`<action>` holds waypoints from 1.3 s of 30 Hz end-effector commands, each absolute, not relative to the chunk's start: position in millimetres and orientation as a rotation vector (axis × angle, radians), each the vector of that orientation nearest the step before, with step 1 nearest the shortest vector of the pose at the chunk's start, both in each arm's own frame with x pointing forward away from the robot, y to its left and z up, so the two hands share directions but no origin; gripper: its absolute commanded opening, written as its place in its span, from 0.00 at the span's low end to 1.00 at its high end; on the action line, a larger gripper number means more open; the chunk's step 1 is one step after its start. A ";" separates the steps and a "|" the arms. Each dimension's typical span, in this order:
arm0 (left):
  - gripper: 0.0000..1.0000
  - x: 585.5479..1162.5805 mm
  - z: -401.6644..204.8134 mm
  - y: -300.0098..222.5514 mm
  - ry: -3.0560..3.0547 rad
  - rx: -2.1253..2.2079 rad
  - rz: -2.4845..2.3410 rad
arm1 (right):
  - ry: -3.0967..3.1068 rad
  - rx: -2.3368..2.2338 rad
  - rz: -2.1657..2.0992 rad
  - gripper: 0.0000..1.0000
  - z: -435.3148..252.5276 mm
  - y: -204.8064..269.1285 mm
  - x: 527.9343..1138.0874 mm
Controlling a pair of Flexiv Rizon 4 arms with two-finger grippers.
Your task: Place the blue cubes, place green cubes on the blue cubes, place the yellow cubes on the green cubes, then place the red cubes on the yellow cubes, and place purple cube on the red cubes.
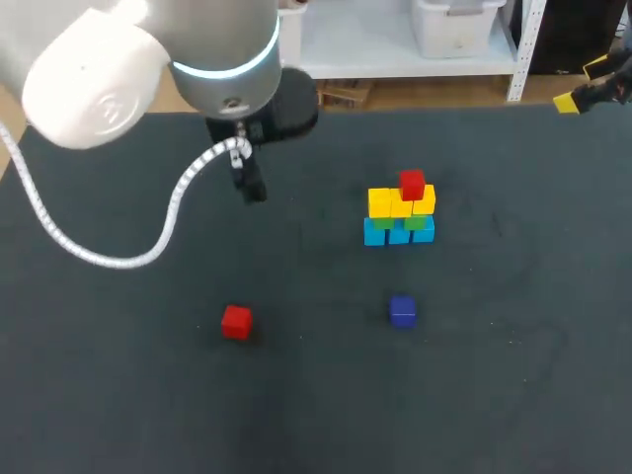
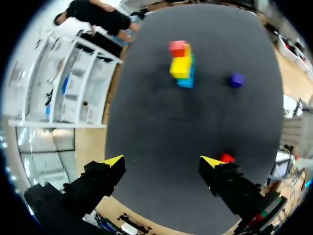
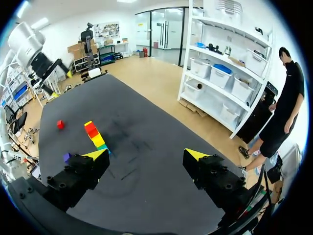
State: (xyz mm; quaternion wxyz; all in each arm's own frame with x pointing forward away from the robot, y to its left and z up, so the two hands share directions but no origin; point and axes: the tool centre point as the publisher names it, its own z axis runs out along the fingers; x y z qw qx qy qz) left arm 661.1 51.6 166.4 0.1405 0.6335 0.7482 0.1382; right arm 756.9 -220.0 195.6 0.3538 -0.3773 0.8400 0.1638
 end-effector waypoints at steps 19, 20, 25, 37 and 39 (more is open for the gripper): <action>1.00 538.2 94.7 57.6 1.885 2.248 -0.047 | 2.169 -0.978 0.430 1.00 194.7 -220.3 758.5; 1.00 536.1 90.2 58.0 1.899 2.246 -0.062 | 2.169 -0.978 0.430 1.00 194.7 -220.3 758.5; 1.00 532.8 91.5 58.0 1.944 2.213 -0.080 | 2.169 -0.978 0.430 1.00 194.7 -220.3 758.5; 1.00 527.0 99.9 49.6 1.991 2.227 -0.050 | 2.169 -0.978 0.430 1.00 194.7 -220.3 758.5; 1.00 527.0 99.9 49.6 1.991 2.227 -0.050 | 2.169 -0.978 0.430 1.00 194.7 -220.3 758.5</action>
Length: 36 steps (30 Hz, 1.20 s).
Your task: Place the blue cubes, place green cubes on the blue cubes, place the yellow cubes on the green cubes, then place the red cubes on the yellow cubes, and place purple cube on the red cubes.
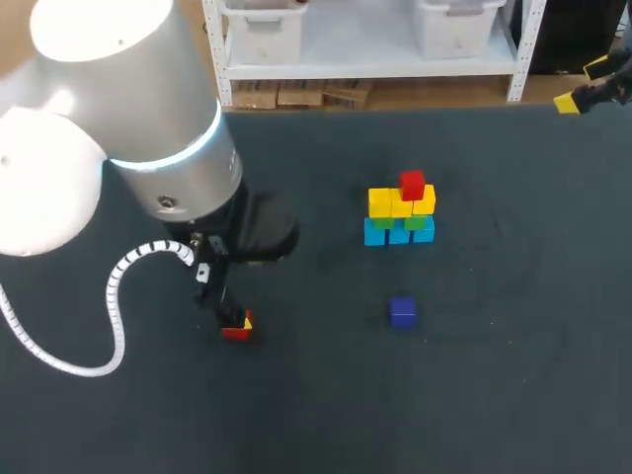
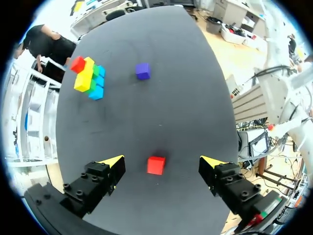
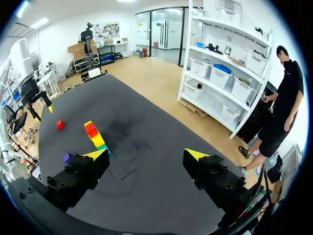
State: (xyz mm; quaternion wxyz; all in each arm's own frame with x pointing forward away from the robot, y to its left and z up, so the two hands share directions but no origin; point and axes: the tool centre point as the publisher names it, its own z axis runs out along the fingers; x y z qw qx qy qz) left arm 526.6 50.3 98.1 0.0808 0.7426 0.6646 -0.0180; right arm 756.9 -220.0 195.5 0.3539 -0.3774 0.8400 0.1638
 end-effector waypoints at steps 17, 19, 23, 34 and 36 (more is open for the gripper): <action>1.00 527.0 99.9 49.6 1.991 2.227 -0.050 | 2.169 -0.978 0.430 1.00 194.7 -220.3 758.5; 1.00 528.8 96.5 48.7 2.013 2.236 -0.053 | 2.169 -0.978 0.430 1.00 194.7 -220.3 758.5; 1.00 534.4 79.4 49.6 2.074 2.257 -0.120 | 2.169 -0.978 0.430 1.00 194.7 -220.3 758.5; 1.00 536.1 34.3 53.2 2.161 2.426 -0.308 | 2.169 -0.978 0.430 1.00 194.7 -220.3 758.5; 1.00 535.0 28.6 56.3 2.175 2.425 -0.322 | 2.169 -0.978 0.430 1.00 194.7 -220.3 758.5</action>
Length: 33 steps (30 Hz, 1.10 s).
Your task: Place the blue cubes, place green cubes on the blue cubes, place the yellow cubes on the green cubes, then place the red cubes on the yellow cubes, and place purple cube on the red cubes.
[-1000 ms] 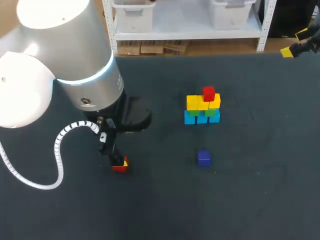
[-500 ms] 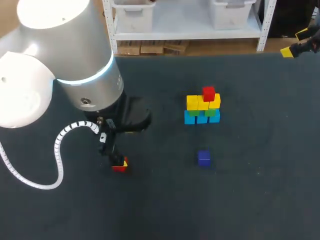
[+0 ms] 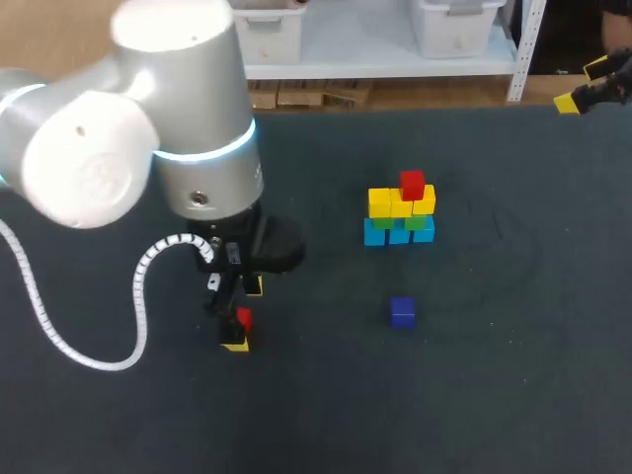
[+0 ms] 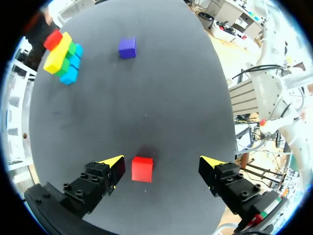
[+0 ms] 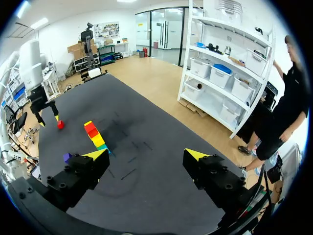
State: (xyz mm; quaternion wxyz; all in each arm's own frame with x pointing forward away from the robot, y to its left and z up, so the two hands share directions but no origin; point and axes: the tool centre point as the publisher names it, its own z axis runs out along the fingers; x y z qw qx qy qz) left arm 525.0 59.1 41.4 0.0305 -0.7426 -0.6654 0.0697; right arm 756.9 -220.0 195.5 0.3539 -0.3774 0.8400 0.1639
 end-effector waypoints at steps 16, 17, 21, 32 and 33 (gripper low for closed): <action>1.00 530.0 12.3 71.9 -2.002 -2.185 0.175 | 2.169 -0.978 0.430 1.00 194.7 -220.3 758.5; 1.00 529.5 12.1 72.2 -2.005 -2.180 0.161 | 2.169 -0.978 0.430 1.00 194.7 -220.3 758.5; 1.00 524.3 9.5 71.1 -2.054 -2.160 0.078 | 2.169 -0.978 0.430 1.00 194.7 -220.3 758.5; 1.00 510.0 -4.8 76.6 -2.157 -2.172 0.038 | 2.169 -0.978 0.430 1.00 194.7 -220.3 758.5; 1.00 509.3 -4.2 78.5 -2.168 -2.172 0.030 | 2.169 -0.978 0.430 1.00 194.7 -220.3 758.5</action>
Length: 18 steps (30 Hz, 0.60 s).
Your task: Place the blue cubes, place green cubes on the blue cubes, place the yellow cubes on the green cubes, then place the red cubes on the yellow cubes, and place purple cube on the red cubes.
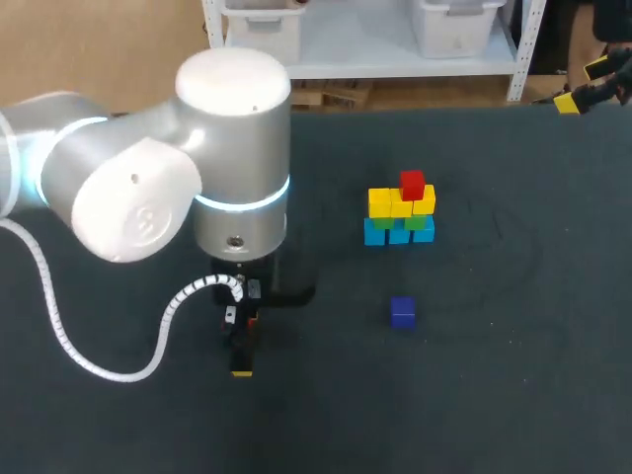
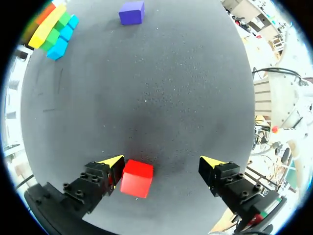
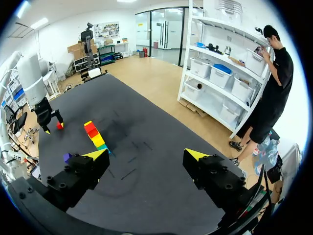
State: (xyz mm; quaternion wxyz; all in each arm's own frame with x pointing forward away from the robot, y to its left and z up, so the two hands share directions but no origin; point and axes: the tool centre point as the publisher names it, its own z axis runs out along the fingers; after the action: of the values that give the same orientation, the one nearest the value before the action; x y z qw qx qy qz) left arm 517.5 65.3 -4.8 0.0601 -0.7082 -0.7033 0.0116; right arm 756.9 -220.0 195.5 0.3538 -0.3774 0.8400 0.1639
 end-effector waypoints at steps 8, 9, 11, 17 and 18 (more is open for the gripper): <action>1.00 507.2 4.6 85.9 -2.179 -2.206 0.015 | 2.169 -0.978 0.430 1.00 194.7 -220.3 758.5; 1.00 507.3 5.5 86.3 -2.179 -2.207 0.012 | 2.169 -0.978 0.430 1.00 194.7 -220.3 758.5; 1.00 508.0 6.9 87.9 -2.179 -2.217 0.015 | 2.169 -0.978 0.430 1.00 194.7 -220.3 758.5; 1.00 510.8 8.5 90.9 -2.181 -2.228 0.017 | 2.169 -0.978 0.430 1.00 194.7 -220.3 758.5; 1.00 511.4 9.0 90.6 -2.180 -2.230 0.016 | 2.169 -0.978 0.430 1.00 194.7 -220.3 758.5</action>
State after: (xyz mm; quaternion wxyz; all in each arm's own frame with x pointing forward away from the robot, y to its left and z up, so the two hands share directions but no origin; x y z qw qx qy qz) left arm 511.3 88.0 7.5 0.0136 -0.7141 -0.6999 0.0034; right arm 756.9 -220.0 195.5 0.3539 -0.3774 0.8400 0.1639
